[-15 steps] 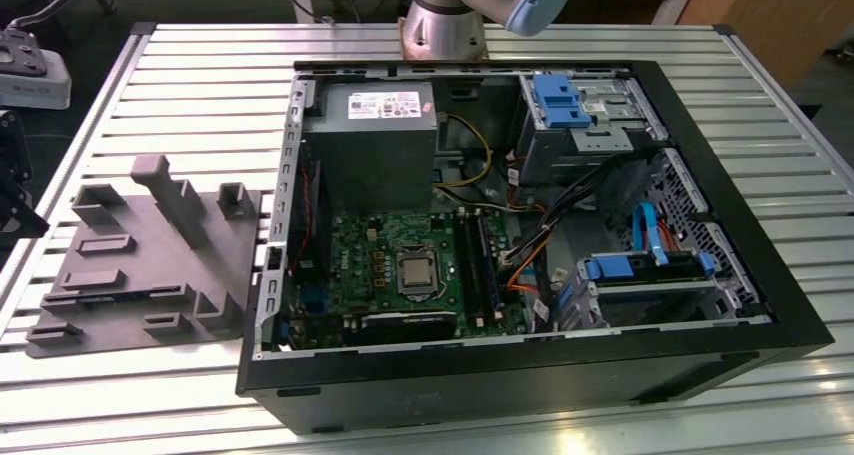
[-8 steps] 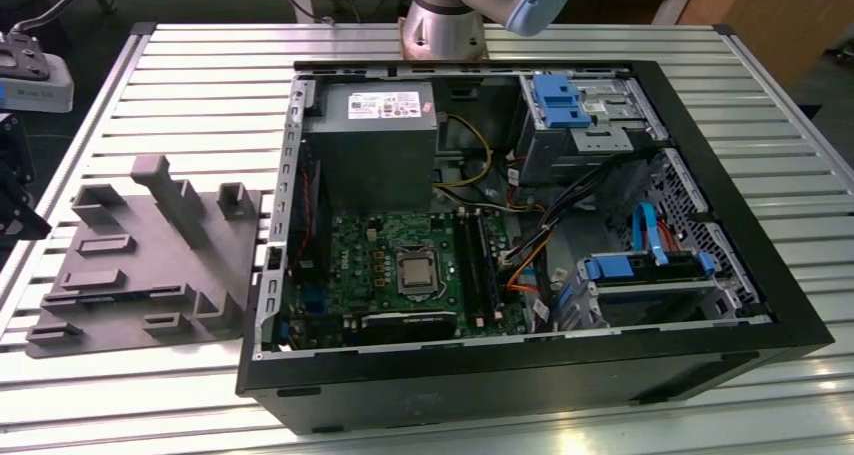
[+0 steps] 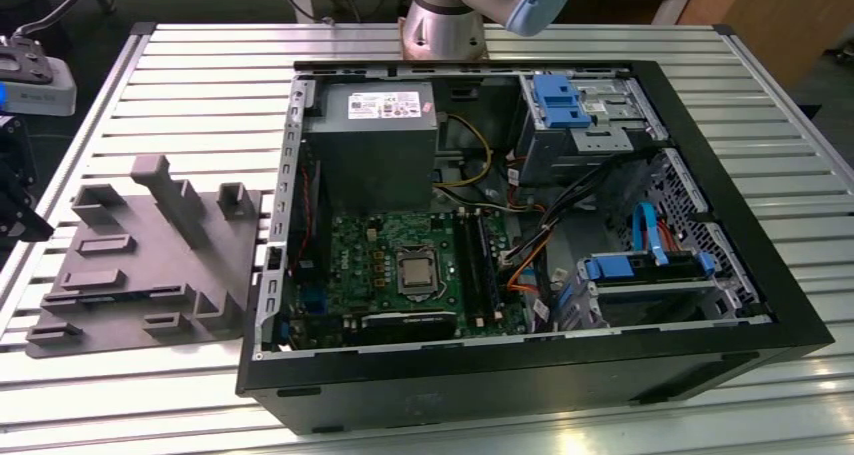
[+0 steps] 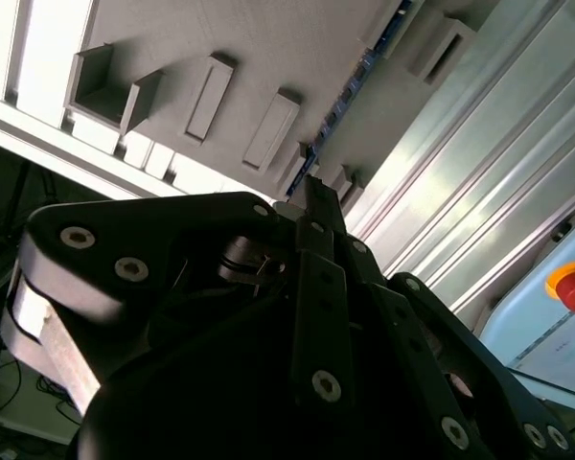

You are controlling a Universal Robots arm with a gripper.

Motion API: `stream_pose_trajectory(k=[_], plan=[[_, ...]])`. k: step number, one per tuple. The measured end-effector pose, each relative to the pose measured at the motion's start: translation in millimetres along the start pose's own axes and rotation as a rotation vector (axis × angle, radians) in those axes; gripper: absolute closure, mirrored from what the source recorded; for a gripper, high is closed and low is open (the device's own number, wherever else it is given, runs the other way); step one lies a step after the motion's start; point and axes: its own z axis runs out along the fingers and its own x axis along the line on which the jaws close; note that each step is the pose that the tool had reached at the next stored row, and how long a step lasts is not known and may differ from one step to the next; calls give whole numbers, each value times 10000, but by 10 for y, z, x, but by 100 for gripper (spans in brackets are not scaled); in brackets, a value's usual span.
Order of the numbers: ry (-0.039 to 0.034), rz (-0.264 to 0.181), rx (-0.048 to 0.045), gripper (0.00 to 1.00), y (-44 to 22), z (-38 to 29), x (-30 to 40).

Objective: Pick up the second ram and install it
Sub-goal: 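Pick up the second ram and move it above second insertion slot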

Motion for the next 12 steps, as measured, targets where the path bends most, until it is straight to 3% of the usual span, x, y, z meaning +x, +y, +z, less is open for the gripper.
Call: stream_pose_trajectory(k=[12], plan=[[-1, 0, 1, 89, -2, 35, 1]])
